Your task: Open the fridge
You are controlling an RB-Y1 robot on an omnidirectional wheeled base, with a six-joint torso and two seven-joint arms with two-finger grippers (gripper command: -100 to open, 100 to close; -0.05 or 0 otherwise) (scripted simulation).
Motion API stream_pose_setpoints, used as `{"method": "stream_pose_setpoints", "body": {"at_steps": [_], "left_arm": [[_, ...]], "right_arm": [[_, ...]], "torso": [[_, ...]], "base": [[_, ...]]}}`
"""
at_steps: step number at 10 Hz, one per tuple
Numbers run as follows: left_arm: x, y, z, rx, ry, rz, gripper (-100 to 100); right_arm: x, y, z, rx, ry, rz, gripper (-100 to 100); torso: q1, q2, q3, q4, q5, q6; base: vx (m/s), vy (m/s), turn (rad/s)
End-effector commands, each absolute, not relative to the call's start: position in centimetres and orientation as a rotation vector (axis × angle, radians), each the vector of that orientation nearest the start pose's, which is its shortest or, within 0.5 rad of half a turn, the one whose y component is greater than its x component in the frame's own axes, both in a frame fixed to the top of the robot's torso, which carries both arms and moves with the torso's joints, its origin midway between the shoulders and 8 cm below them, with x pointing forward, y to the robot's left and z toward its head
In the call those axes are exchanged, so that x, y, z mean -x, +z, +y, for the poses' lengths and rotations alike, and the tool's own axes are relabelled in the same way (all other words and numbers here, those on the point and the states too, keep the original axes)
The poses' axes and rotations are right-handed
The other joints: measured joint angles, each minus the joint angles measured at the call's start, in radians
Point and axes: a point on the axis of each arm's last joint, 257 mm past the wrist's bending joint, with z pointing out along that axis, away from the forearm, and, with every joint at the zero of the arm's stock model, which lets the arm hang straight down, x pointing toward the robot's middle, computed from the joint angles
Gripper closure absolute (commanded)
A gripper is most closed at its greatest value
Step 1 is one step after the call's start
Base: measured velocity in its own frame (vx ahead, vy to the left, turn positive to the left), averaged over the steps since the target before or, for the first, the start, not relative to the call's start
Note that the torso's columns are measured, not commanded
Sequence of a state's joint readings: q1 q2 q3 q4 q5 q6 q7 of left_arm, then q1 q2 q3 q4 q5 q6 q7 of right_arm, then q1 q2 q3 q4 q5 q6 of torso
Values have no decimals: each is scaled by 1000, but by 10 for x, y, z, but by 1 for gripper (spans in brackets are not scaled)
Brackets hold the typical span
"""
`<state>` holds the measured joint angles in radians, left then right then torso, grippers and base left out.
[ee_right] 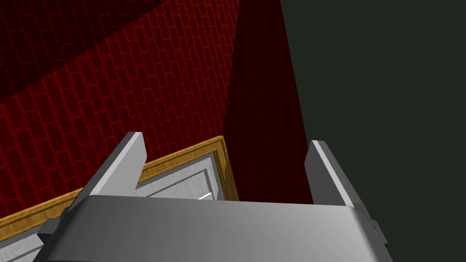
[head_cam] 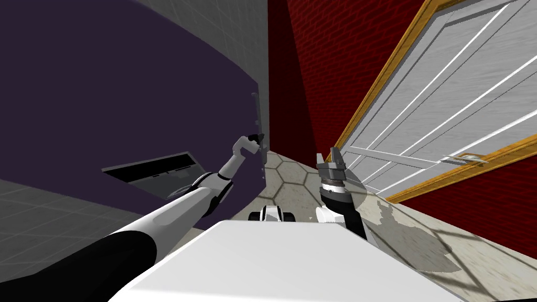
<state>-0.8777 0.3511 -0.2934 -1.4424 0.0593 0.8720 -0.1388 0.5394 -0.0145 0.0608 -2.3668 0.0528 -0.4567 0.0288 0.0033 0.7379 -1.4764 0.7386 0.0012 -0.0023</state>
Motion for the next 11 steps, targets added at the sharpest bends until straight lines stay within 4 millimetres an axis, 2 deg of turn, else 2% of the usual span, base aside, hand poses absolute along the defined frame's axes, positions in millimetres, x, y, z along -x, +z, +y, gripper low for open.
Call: {"method": "stream_pose_setpoints", "body": {"at_steps": [1, 2, 3, 4, 11], "left_arm": [[-683, -10, 116, 687, -736, 1708, -100], [-683, -10, 116, 687, -736, 1708, 100], [-673, -9, 88, 643, -772, 1733, 100], [-673, -9, 88, 643, -772, 1733, 100], [-628, -7, -6, 479, -901, 1815, 100]], "right_arm": [[-335, 41, -254, -606, 1291, 655, 0], [-335, 41, -254, -606, 1291, 655, 0], [-335, 41, -254, -606, 1291, 655, 0], [-335, 41, -254, -605, 1291, 655, 0], [-335, 41, -254, -606, 1292, 655, 0]], "torso": [[0, 4, 3, 0, 0, 3], [-2, 6, 4, 1, -1, 3], [-3, 5, 3, 1, -1, 2], [-2, 9, 5, 2, -1, 3], [-6, -1, 0, -1, -2, 2]], "base": [[17, -3, 2], [9, 0, 0], [-134, 45, -99], [-203, 47, -69], [-223, 57, -68]]}}
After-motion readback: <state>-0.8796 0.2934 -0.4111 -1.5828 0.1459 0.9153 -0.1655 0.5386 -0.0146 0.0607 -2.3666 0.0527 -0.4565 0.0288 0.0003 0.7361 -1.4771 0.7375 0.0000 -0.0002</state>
